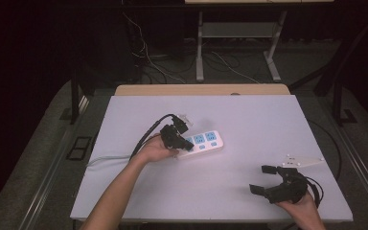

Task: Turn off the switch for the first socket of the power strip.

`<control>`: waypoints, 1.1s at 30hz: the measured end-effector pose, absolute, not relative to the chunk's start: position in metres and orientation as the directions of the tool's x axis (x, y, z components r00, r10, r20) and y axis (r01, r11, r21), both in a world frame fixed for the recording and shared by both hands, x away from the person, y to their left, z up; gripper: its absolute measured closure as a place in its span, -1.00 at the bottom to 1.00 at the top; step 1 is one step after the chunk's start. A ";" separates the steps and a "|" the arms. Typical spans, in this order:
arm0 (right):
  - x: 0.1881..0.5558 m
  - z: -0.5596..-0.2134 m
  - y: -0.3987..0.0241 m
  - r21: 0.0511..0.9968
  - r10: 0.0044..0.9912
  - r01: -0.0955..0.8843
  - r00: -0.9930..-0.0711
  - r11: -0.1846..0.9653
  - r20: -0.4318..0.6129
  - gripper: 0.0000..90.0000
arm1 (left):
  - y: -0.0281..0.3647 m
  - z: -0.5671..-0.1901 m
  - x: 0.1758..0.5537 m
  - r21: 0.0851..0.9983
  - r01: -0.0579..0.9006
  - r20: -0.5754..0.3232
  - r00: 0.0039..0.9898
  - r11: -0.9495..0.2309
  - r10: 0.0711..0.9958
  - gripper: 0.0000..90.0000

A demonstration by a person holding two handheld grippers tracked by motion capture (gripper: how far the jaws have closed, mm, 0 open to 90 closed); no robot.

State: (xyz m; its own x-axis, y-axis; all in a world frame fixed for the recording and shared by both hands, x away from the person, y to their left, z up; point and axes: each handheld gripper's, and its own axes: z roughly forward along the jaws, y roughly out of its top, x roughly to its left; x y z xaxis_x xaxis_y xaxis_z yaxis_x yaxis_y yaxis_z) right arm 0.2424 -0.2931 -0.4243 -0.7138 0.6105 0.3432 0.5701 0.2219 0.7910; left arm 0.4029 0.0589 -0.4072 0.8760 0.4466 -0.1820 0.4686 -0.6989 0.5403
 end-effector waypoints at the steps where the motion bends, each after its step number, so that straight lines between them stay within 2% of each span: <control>1: 0.242 -0.424 -0.293 0.790 0.610 0.571 -0.713 0.222 0.344 -0.98 | 0.059 -0.407 0.403 0.540 0.470 -0.182 0.875 -0.699 0.448 0.99; 18: 0.243 -0.425 -0.295 0.790 0.614 0.573 -0.710 0.218 0.346 -0.98 | 0.061 -0.395 0.398 0.567 0.455 -0.182 0.882 -0.686 0.434 0.99; 33: 0.243 -0.425 -0.295 0.790 0.615 0.573 -0.709 0.218 0.345 -0.98 | 0.067 -0.377 0.386 0.617 0.414 -0.129 0.892 -0.669 0.433 0.98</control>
State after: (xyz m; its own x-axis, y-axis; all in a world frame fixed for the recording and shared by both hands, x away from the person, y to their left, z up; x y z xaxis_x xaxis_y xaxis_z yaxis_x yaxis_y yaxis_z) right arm 0.2429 -0.2947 -0.4249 -0.7090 0.6151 0.3450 0.5734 0.2180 0.7897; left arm 0.3864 0.0666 -0.3769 0.8921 0.4331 -0.1285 0.4138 -0.6693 0.6171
